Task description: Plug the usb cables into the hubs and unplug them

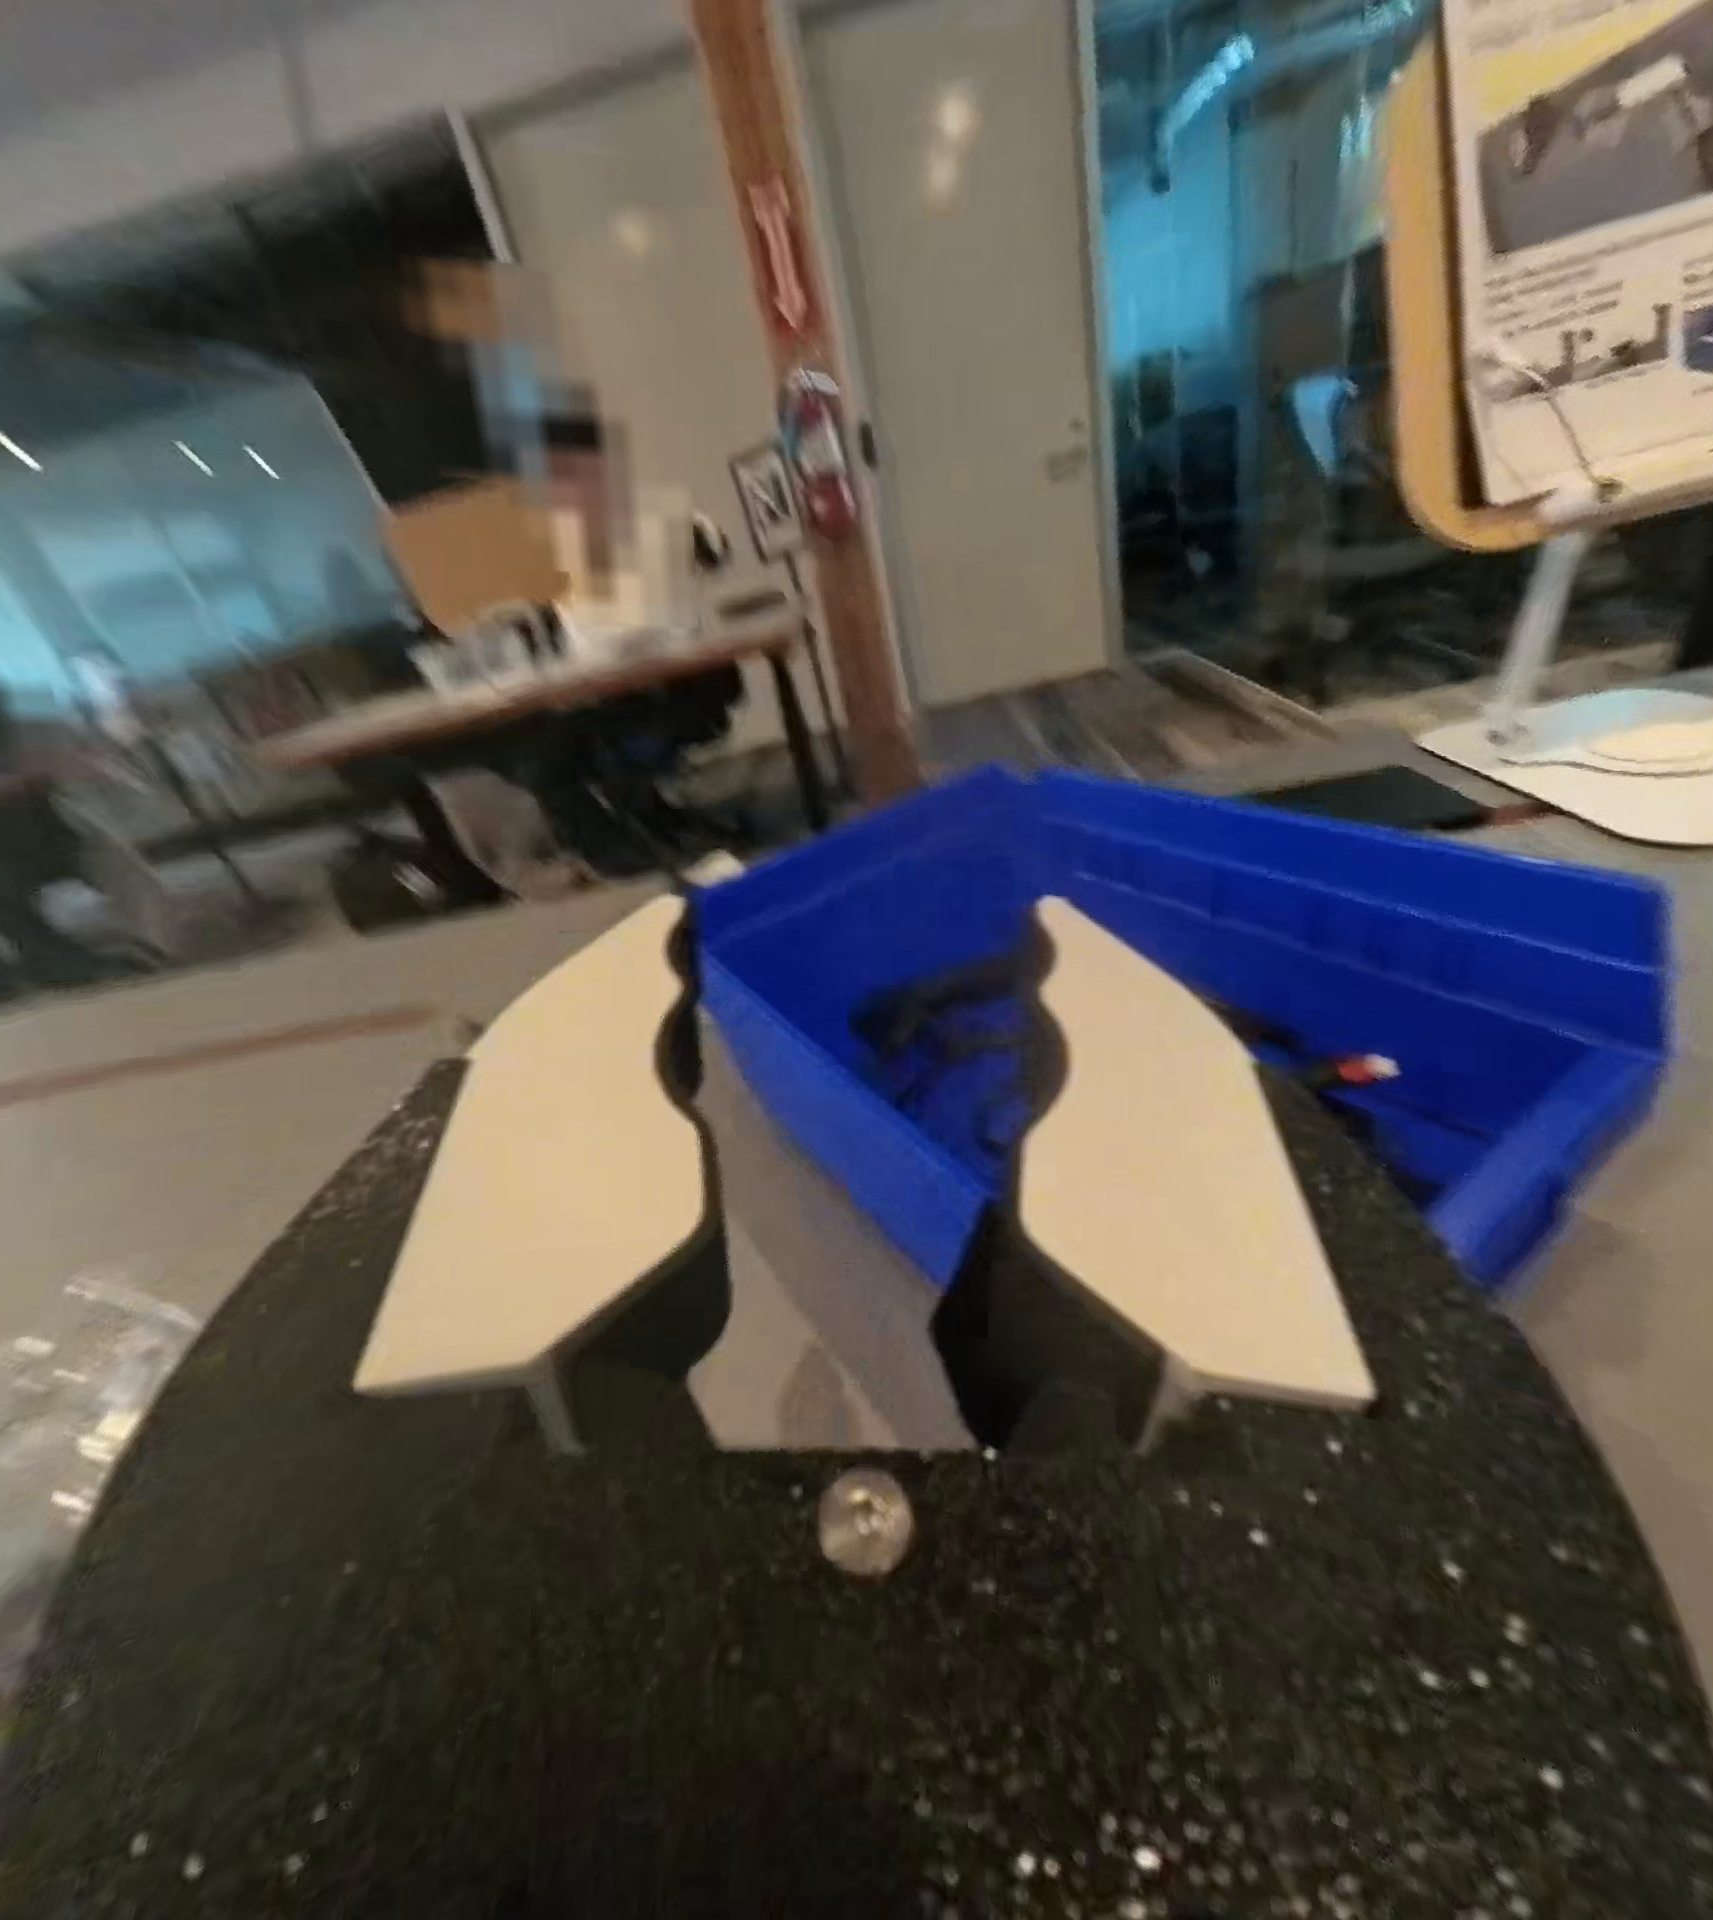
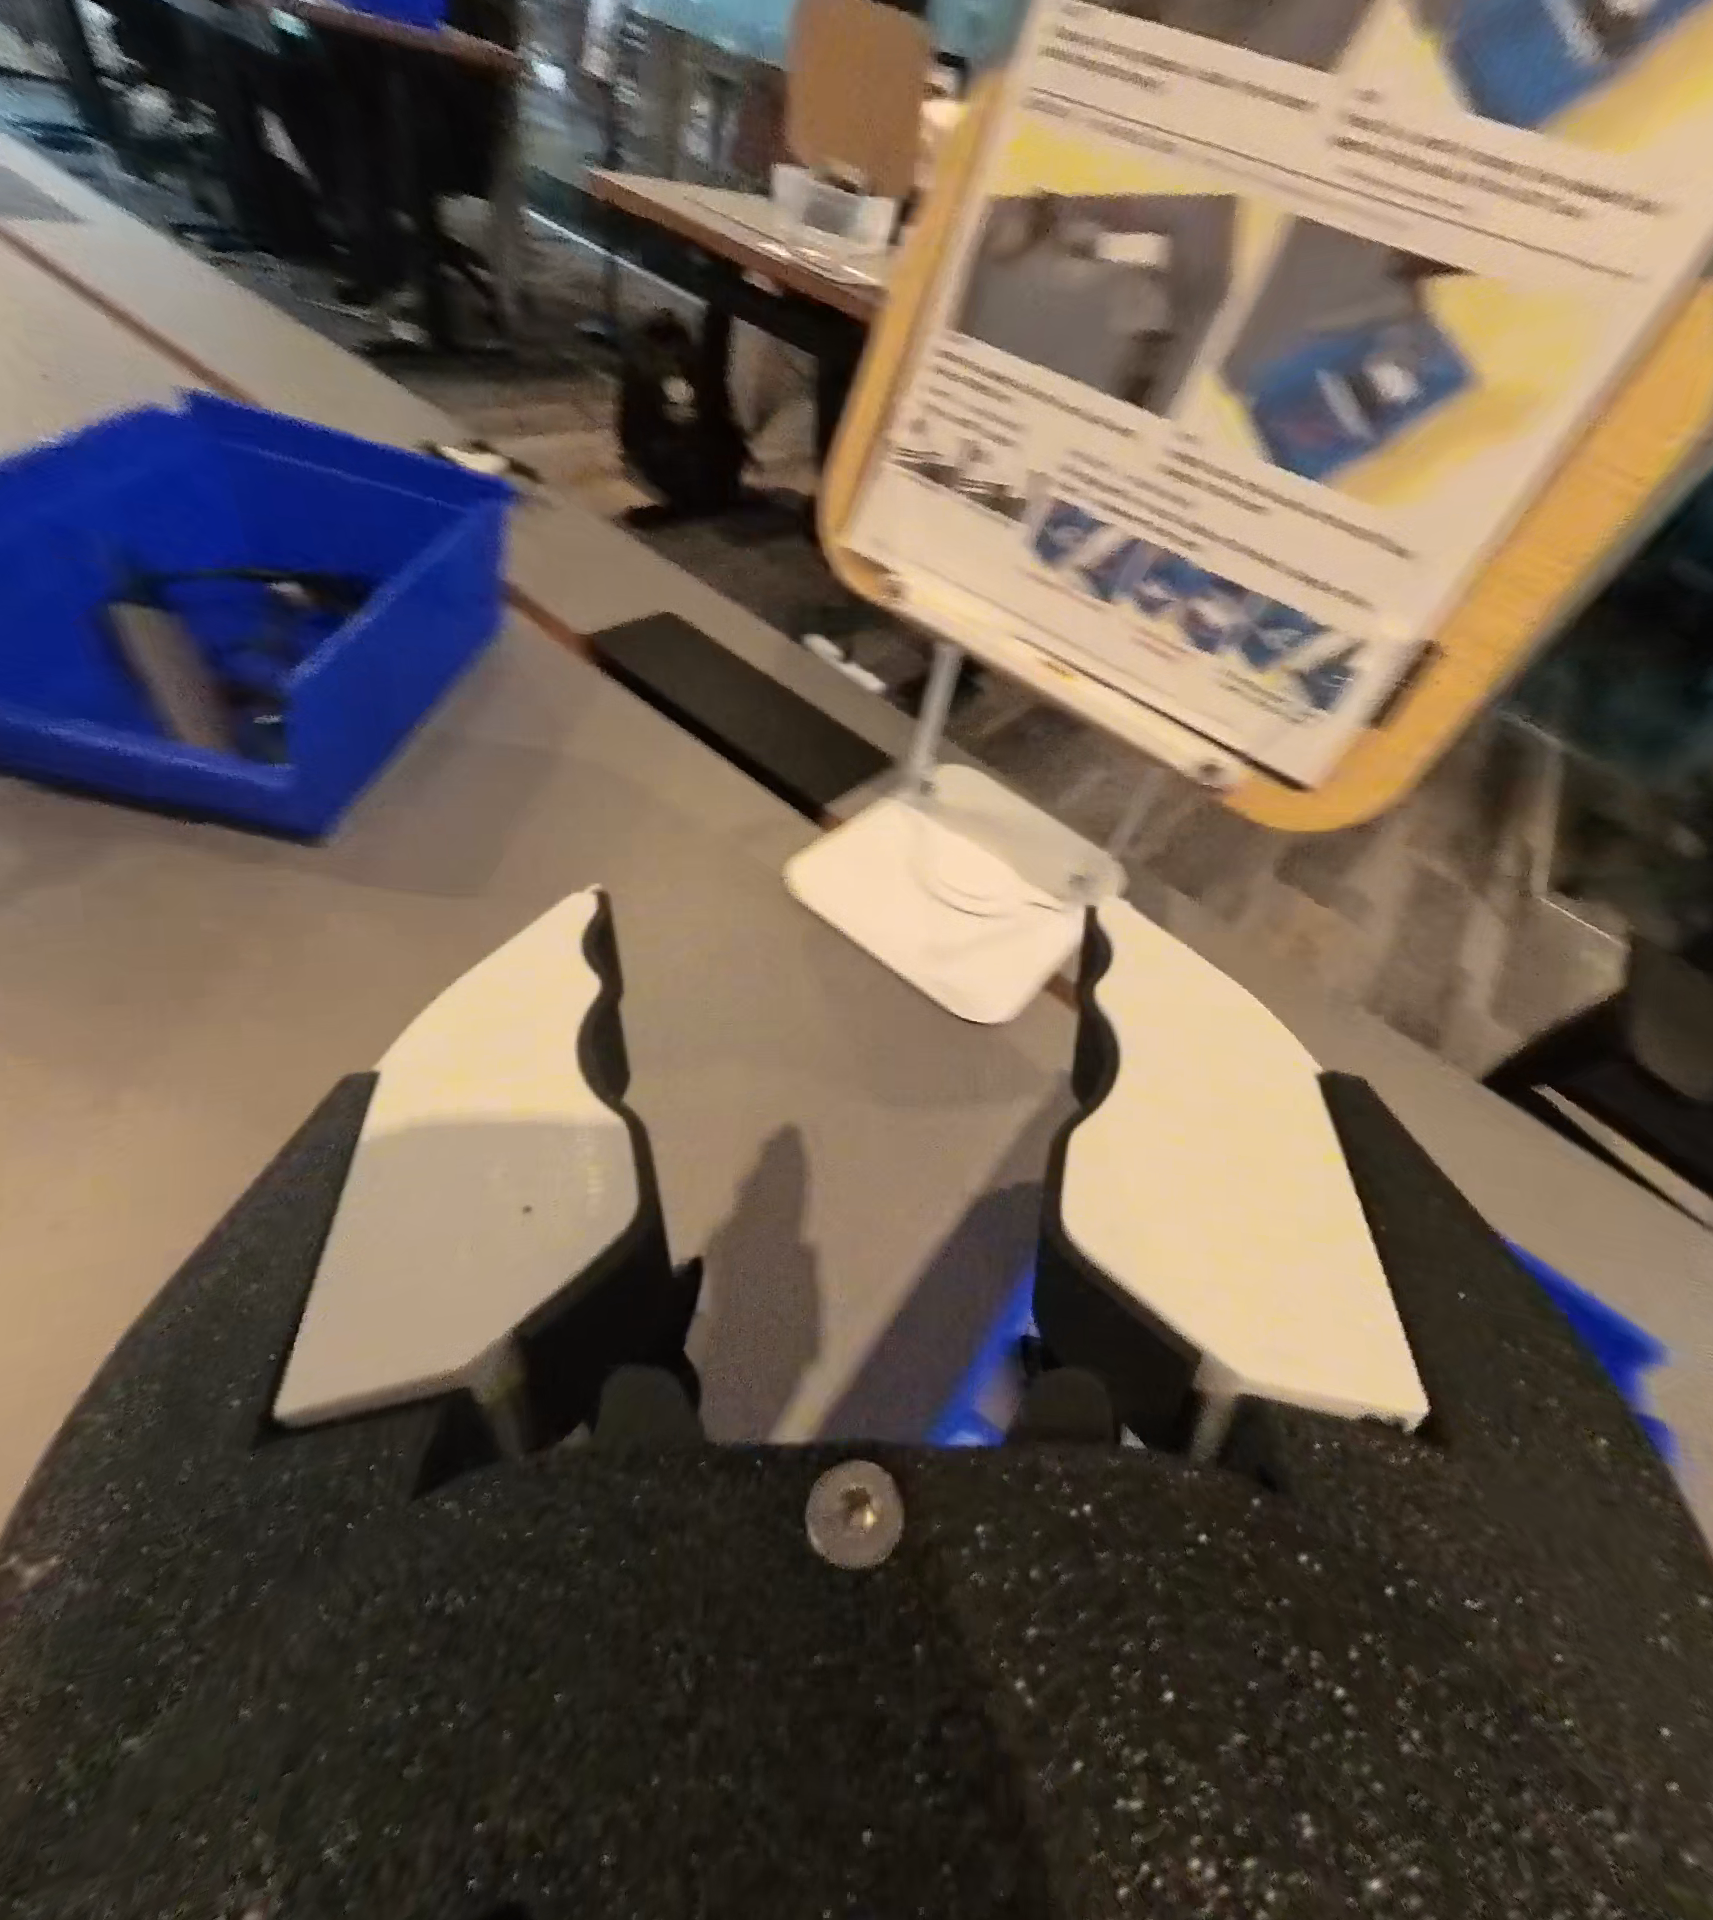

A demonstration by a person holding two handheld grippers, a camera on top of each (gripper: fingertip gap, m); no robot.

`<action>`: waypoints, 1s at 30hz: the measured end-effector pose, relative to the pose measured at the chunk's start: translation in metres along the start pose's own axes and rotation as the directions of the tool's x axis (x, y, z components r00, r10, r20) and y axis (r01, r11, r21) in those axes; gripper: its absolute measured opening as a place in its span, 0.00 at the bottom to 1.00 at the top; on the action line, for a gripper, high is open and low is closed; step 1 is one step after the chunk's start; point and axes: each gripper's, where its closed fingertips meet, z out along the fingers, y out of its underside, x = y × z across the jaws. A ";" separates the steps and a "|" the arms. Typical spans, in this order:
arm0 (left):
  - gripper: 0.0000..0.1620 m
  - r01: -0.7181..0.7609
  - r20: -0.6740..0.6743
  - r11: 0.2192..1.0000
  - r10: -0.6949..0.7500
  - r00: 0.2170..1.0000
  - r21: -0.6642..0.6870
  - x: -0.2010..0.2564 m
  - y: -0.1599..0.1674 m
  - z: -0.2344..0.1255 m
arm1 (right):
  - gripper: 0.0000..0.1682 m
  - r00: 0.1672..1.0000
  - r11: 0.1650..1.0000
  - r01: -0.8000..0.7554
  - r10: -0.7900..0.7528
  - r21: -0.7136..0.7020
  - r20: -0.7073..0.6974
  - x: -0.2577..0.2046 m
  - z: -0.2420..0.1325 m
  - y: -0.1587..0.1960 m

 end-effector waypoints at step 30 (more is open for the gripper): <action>0.18 -0.100 0.019 0.527 0.216 0.976 -0.844 -0.059 0.126 0.015 | 0.44 0.997 0.976 -0.019 0.002 0.216 0.078 -0.145 0.078 0.091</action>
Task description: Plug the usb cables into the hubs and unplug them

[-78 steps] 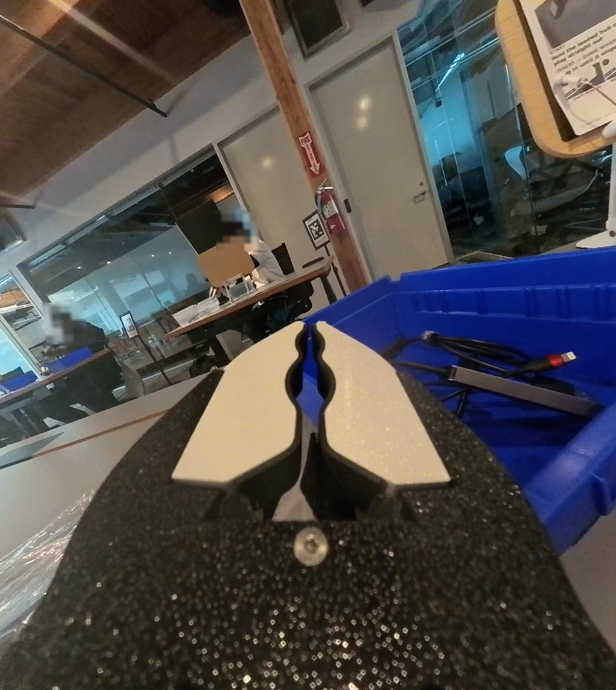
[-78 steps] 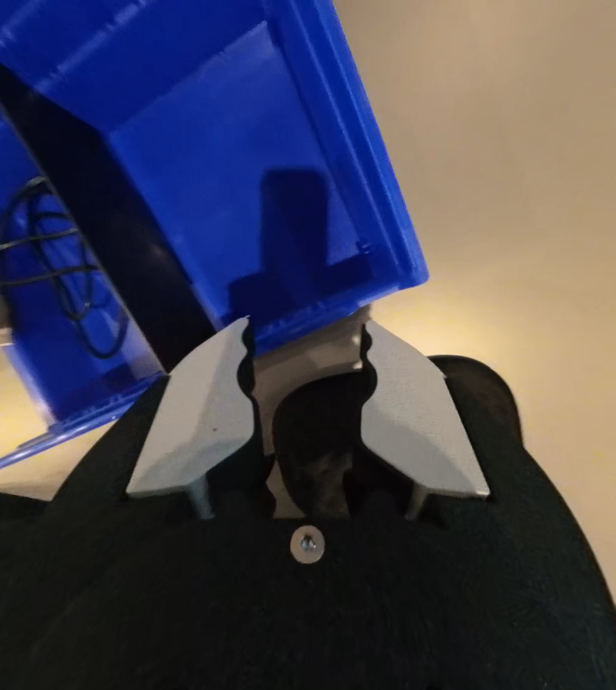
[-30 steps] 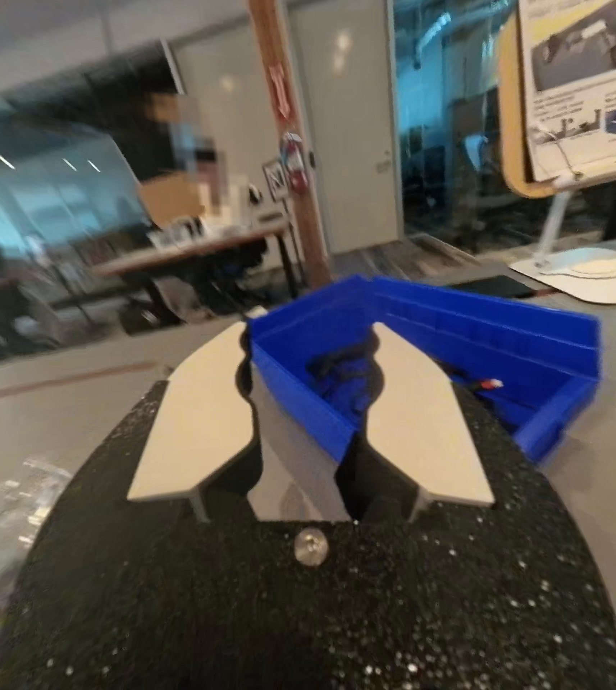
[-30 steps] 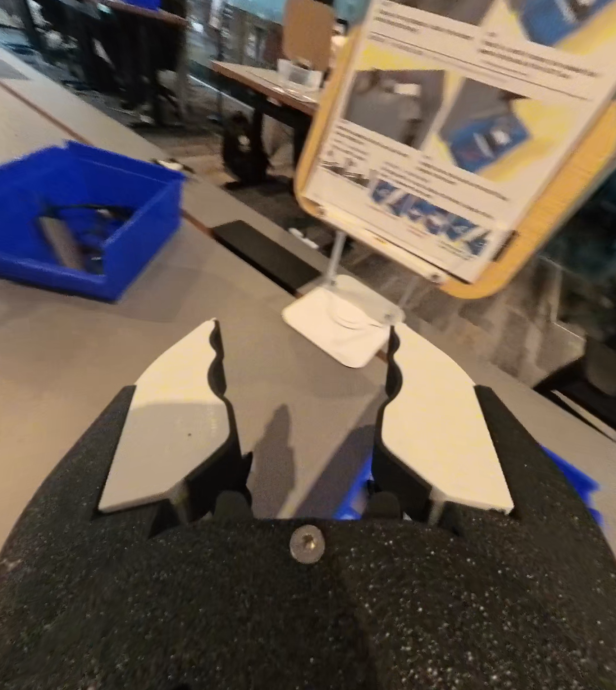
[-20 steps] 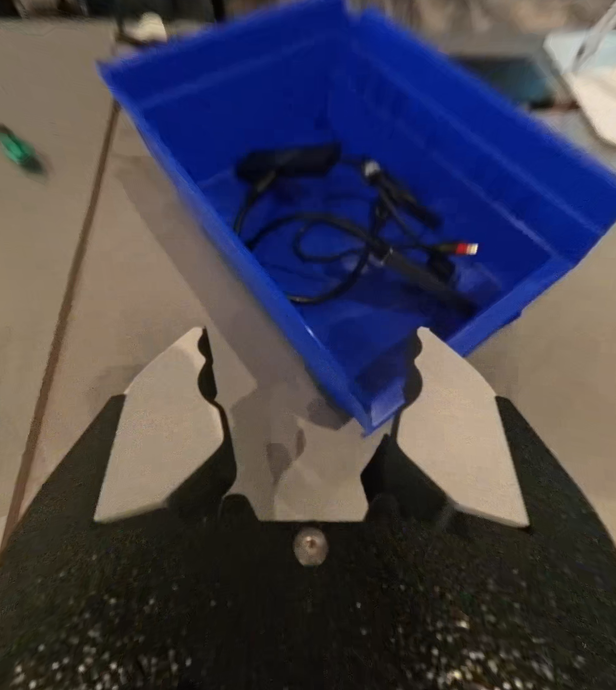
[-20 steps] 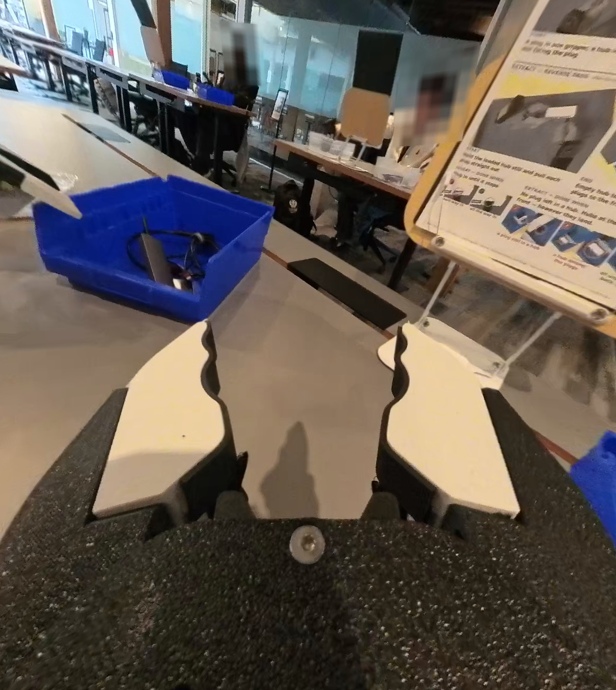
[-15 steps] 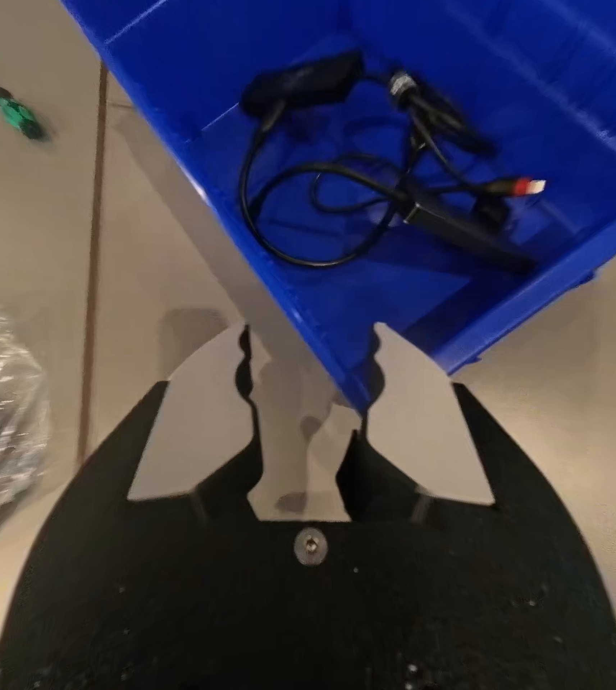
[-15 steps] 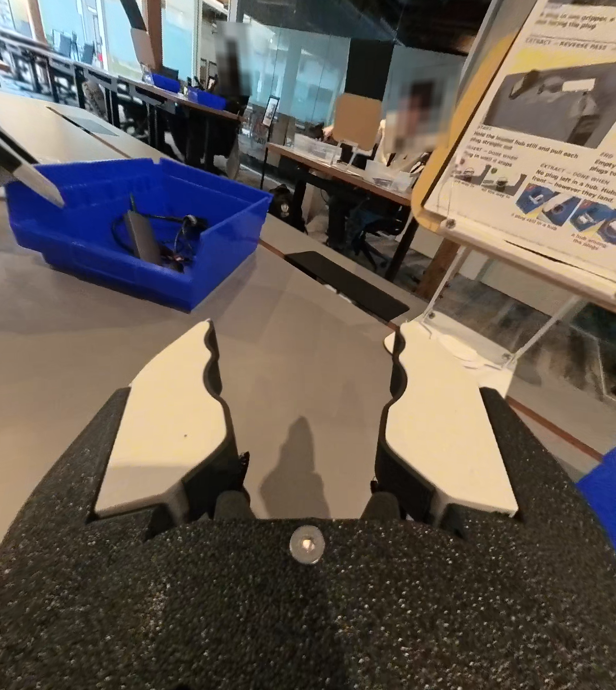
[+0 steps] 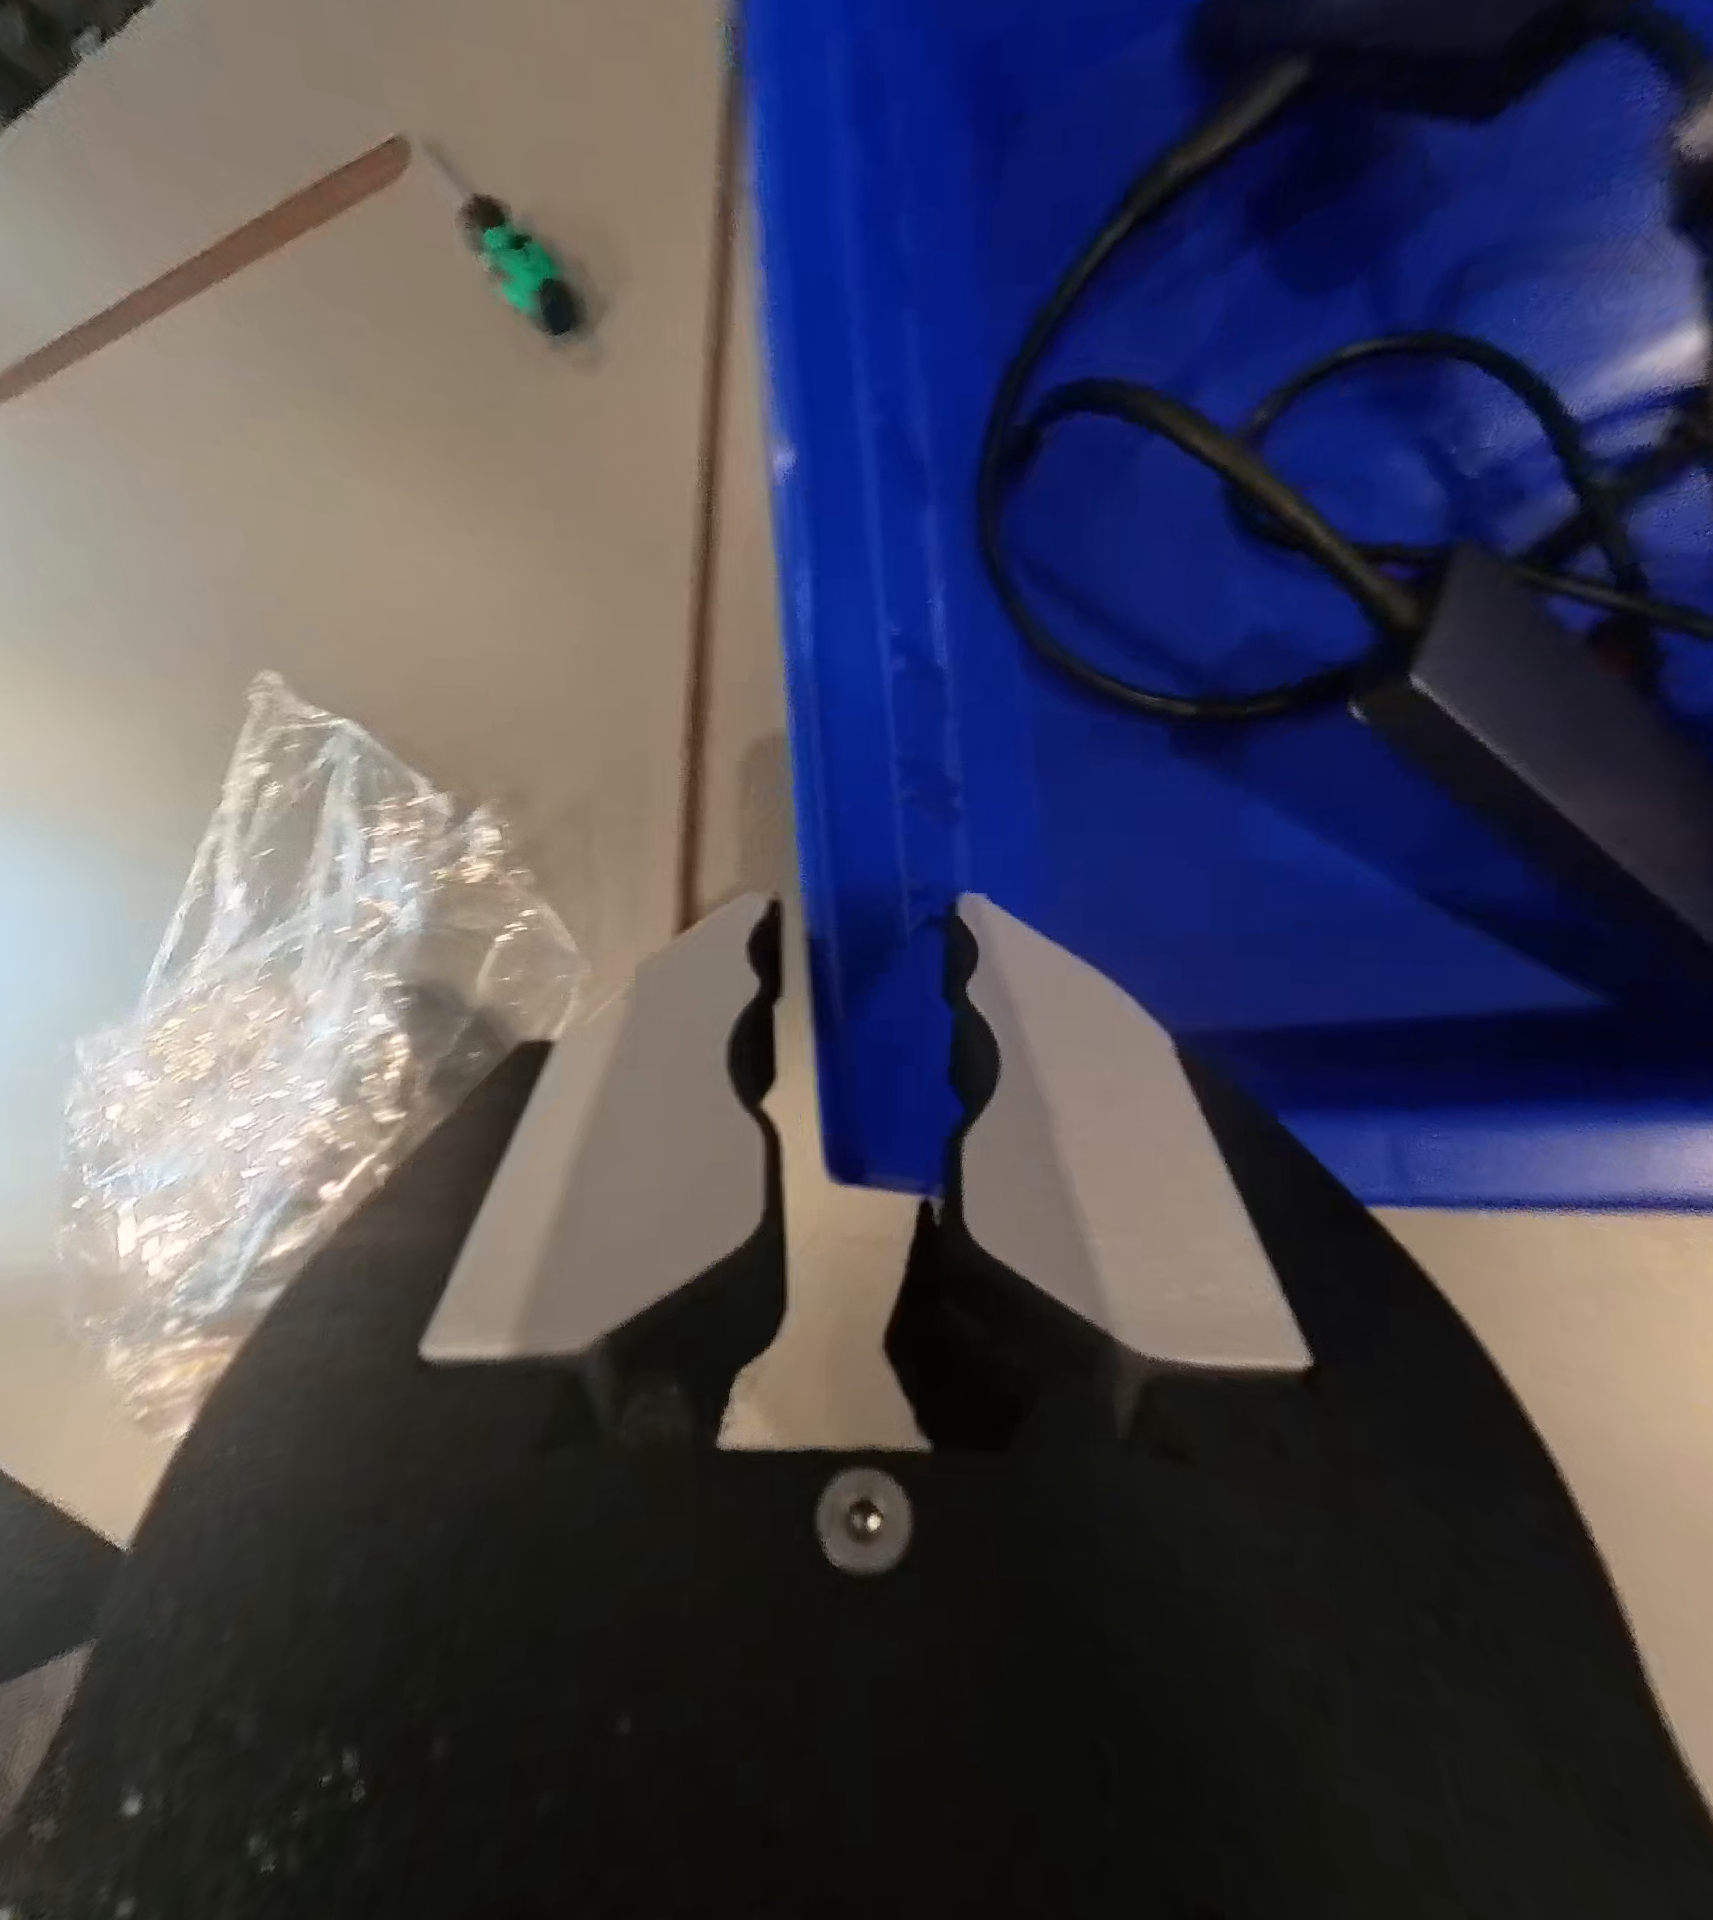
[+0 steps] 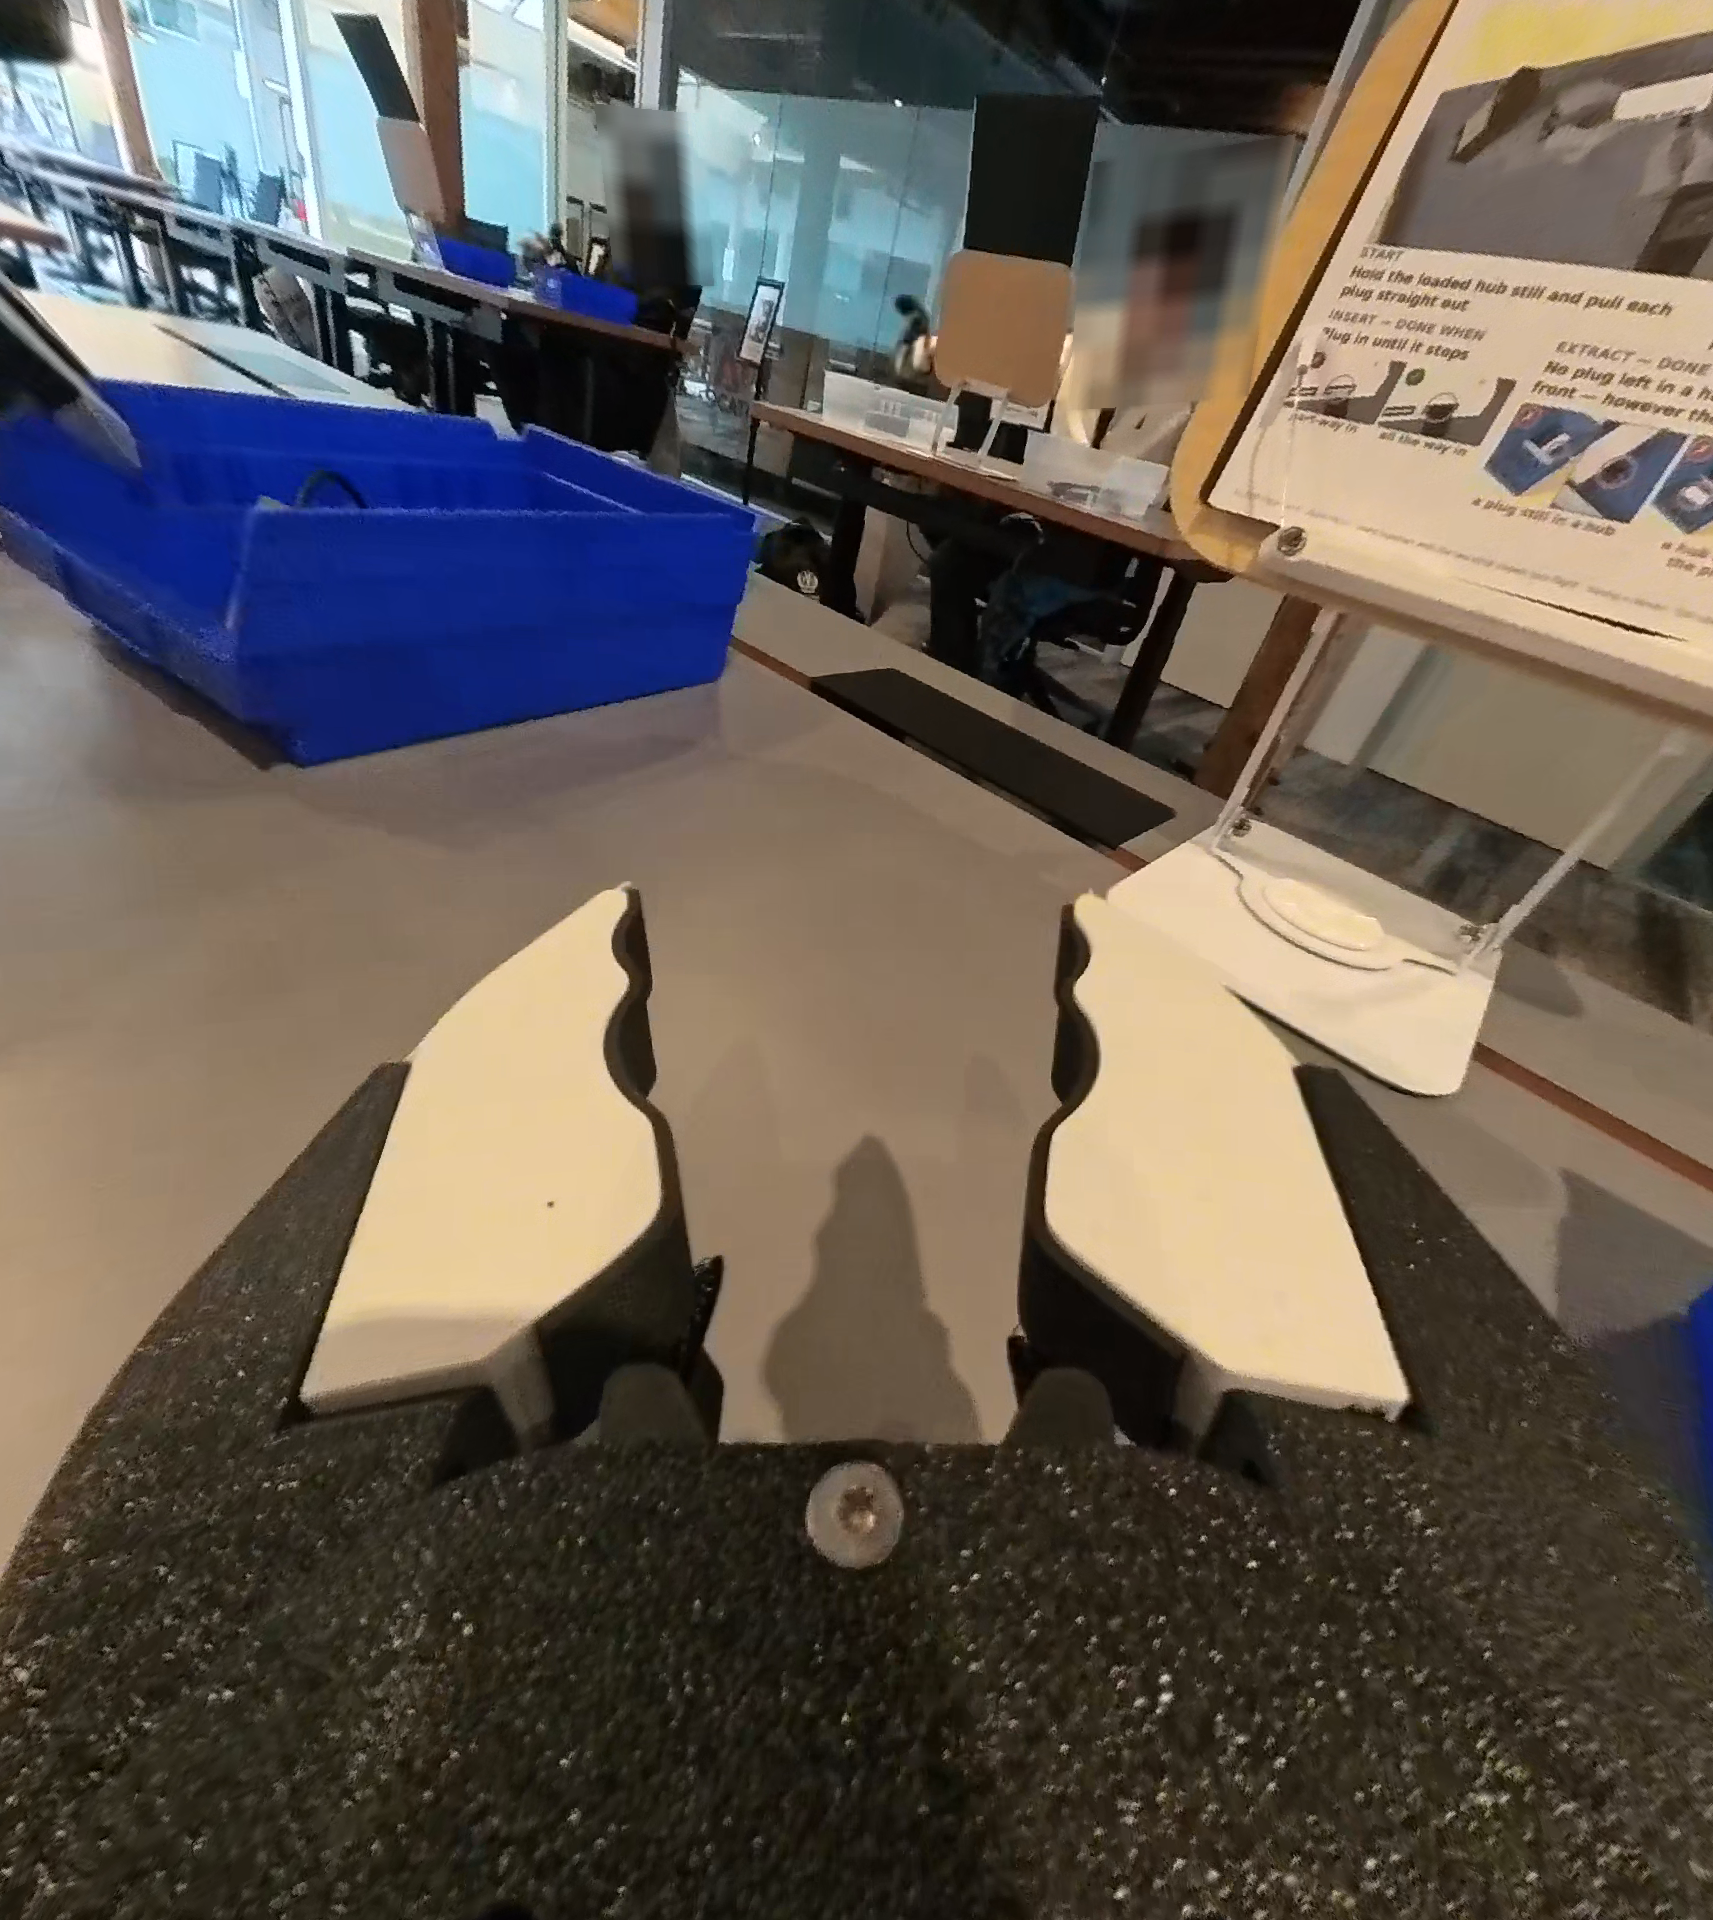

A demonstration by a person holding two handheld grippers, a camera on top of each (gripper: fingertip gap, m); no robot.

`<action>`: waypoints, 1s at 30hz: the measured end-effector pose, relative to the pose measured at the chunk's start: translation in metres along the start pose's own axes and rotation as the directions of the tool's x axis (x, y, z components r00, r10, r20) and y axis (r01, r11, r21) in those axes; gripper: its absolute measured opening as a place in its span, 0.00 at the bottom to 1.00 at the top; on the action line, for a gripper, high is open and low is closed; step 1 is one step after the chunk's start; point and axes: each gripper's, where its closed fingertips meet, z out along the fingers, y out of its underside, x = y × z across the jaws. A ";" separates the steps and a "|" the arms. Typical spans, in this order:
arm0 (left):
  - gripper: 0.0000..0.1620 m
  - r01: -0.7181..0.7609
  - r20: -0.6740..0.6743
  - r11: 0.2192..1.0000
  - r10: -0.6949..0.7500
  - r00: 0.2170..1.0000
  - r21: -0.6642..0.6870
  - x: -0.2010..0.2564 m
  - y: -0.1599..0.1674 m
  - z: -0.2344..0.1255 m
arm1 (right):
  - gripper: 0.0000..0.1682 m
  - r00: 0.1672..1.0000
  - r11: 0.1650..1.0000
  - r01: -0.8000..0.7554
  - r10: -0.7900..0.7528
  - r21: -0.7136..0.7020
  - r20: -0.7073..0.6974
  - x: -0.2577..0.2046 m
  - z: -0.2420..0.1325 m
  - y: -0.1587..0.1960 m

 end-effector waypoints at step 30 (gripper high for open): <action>0.12 0.178 -0.557 0.982 -0.182 0.810 -0.062 0.119 -0.030 -0.007 | 0.39 0.990 0.997 0.066 -0.062 -0.029 0.127 -0.035 0.010 0.012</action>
